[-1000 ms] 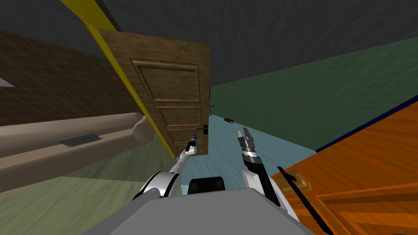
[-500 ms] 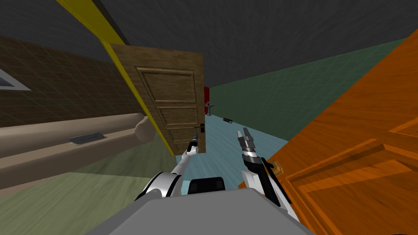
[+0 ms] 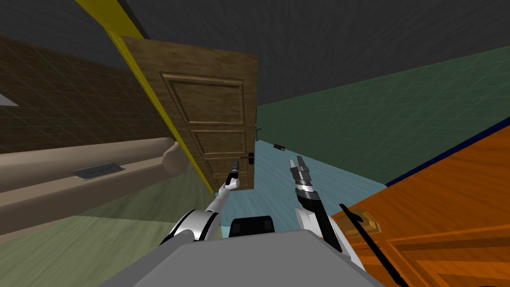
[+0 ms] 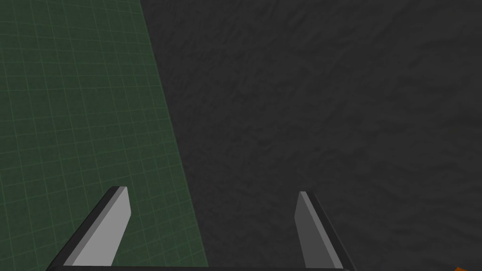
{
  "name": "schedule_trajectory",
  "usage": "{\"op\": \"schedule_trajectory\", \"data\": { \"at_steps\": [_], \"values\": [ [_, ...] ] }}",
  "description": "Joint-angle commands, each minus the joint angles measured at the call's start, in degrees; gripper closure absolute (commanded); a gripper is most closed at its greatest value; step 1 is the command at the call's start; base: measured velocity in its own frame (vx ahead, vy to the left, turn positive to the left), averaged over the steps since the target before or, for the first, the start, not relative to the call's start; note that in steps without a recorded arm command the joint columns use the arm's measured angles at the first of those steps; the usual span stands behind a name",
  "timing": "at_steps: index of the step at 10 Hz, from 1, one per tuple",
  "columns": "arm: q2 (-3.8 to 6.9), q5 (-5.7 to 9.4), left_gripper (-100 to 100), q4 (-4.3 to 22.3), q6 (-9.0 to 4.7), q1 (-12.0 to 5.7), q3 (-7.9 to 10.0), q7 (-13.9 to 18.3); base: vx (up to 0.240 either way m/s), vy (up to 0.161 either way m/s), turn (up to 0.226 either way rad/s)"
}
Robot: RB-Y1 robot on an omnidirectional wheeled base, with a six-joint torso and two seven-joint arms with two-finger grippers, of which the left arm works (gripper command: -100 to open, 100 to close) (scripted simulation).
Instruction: Push the door open
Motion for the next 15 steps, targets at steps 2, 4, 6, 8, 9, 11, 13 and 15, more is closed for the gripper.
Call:
{"op": "schedule_trajectory", "data": {
  "at_steps": [2, 4, 6, 8, 9, 11, 13, 15],
  "values": [
    [2.27, 0.06, -100, -0.1, -0.15, 0.09, 0.30, -0.3, 0.181, 0.042, -0.026],
    [2.21, 0.09, -100, 0.0, -0.41, 0.12, 0.47, -0.4, 0.198, -0.080, -0.026],
    [0.45, 0.13, -100, 0.1, -0.74, 0.14, 0.68, -0.6, 0.126, -0.160, -0.028],
    [-0.67, 0.14, -100, 0.2, -0.86, 0.15, 0.76, -0.6, 0.093, -0.136, -0.008],
    [-2.10, 0.15, -100, 0.2, -0.96, 0.16, 0.83, -0.7, 0.038, -0.067, -0.014],
    [-2.33, 0.12, -100, -0.8, -0.63, 0.81, 0.88, -0.9, 0.022, -0.040, -0.018],
    [-2.33, 0.12, 100, -0.8, -0.63, 0.81, 0.88, -0.9, -0.004, 0.004, -0.003],
    [-2.33, 0.12, 100, -0.8, -0.63, 0.81, 0.88, -0.9, -0.001, 0.003, -0.003]
  ]
}}
